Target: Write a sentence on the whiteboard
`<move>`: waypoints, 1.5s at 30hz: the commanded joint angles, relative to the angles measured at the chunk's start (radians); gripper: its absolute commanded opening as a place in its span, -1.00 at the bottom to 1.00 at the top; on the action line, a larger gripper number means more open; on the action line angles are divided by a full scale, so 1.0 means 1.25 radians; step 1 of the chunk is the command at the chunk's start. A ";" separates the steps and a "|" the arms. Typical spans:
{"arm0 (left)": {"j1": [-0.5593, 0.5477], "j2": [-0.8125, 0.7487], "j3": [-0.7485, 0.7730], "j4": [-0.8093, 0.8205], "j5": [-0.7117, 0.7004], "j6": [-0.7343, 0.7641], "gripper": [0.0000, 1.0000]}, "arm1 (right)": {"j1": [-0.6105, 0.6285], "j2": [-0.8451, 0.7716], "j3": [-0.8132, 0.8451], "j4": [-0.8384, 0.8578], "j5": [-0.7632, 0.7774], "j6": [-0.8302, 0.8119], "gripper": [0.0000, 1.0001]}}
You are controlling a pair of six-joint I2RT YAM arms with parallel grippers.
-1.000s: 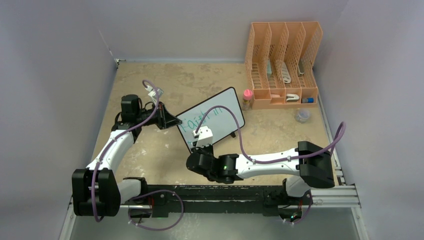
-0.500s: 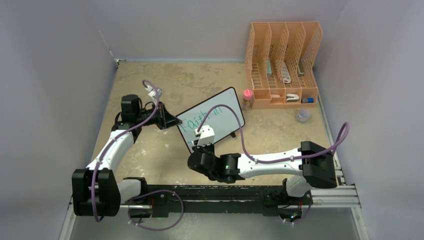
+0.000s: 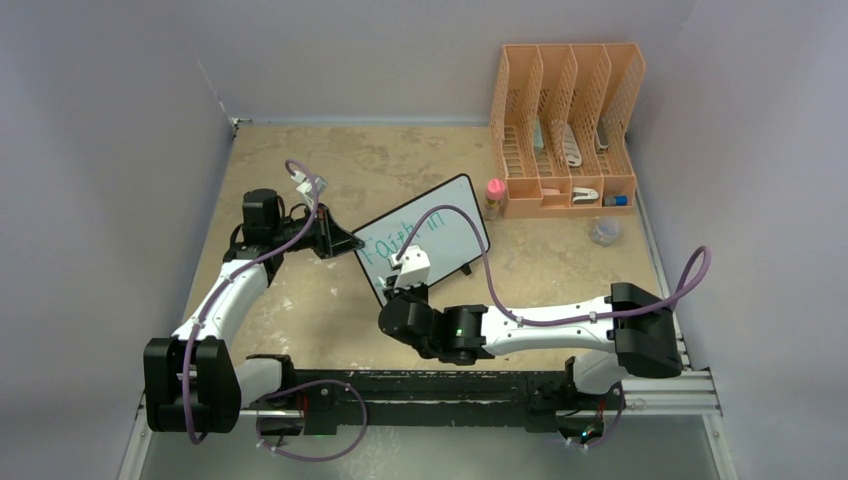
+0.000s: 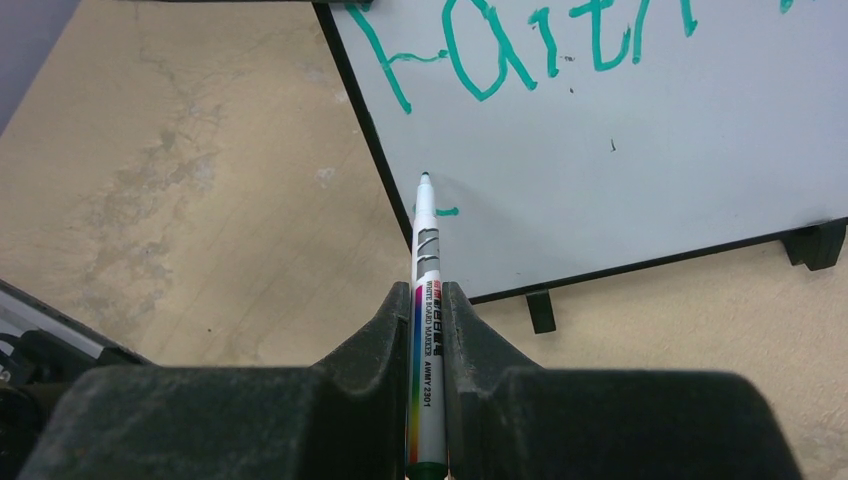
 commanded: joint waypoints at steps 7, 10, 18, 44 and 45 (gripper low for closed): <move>-0.011 0.007 0.012 -0.020 -0.024 0.020 -1.00 | -0.001 0.026 0.017 0.014 -0.001 -0.014 -1.00; -0.011 0.007 0.012 -0.021 -0.023 0.020 -1.00 | -0.001 0.031 0.019 0.011 -0.001 -0.015 -1.00; -0.011 0.007 0.012 -0.021 -0.024 0.020 -1.00 | -0.001 0.041 0.018 -0.004 -0.001 0.000 -1.00; -0.011 0.003 0.011 -0.023 -0.026 0.022 -1.00 | -0.001 0.051 0.005 -0.059 -0.034 0.037 -1.00; -0.011 0.002 0.011 -0.023 -0.025 0.022 -1.00 | -0.001 0.051 0.003 -0.060 -0.035 0.039 -1.00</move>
